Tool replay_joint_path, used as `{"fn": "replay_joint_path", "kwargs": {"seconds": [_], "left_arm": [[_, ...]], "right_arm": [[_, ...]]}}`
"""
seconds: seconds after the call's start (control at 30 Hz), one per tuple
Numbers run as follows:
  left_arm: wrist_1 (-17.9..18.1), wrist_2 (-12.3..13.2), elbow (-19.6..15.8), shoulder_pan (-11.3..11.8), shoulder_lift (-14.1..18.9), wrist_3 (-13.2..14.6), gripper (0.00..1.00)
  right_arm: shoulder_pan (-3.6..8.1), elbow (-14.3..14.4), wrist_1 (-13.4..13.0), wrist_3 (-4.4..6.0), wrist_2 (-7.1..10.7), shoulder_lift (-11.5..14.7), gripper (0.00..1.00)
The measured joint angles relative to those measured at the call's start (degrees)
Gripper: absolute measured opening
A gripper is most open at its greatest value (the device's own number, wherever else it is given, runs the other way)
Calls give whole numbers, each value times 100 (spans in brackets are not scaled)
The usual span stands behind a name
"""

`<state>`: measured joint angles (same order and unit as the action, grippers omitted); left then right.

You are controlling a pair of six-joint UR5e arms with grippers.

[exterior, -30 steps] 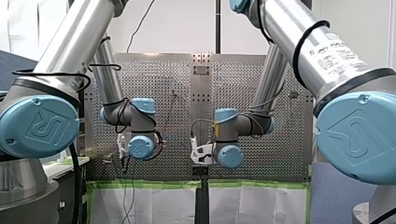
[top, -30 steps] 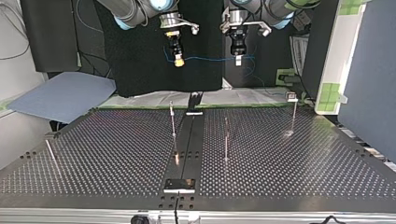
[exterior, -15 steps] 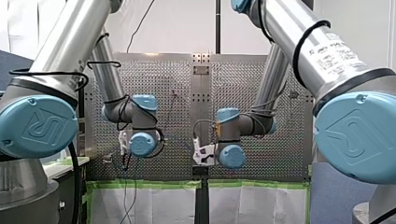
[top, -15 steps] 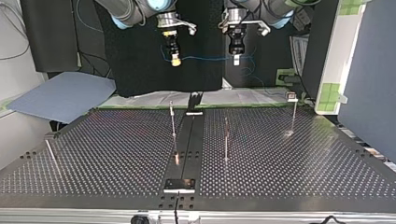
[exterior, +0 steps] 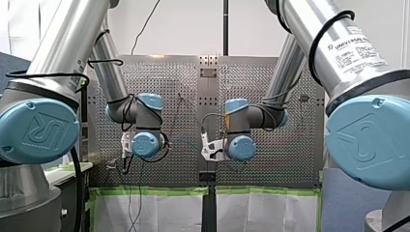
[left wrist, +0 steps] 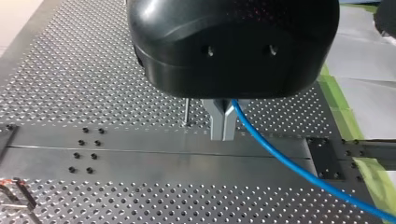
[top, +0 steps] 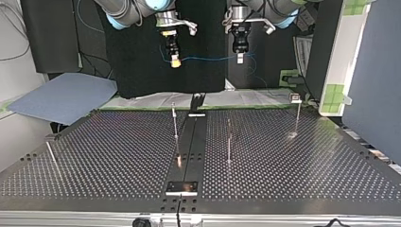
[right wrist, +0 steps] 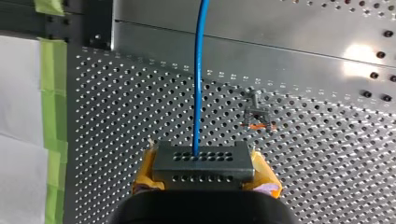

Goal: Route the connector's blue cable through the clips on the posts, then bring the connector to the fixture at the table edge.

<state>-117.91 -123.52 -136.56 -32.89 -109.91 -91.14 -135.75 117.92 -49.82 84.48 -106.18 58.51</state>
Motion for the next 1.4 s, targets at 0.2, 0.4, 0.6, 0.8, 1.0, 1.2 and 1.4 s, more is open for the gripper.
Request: {"fn": "replay_joint_path", "kwargs": {"seconds": [0.2, 0.4, 0.6, 0.8, 1.0, 1.2, 1.4], "left_arm": [[5, 17, 37, 34, -49, -52, 0], [164, -56, 236, 75, -7, -300, 0], [28, -246, 330, 147, 271, -376, 0], [-119, -404, 470, 230, 551, -394, 0], [-397, -435, 670, 313, 617, -401, 0], [-631, -419, 845, 388, 766, -400, 0], [-903, -408, 1022, 472, 1034, -381, 0]], "right_arm": [[12, -4, 88, 7, -1, 25, 0], [-9, -122, 209, 189, 2, 261, 0], [71, -196, 278, 498, 60, 580, 0], [196, -376, 479, 703, 148, 843, 0], [342, -614, 726, 742, 330, 1112, 0], [462, -789, 864, 750, 522, 1360, 0], [571, -877, 938, 797, 753, 1641, 0]]}}
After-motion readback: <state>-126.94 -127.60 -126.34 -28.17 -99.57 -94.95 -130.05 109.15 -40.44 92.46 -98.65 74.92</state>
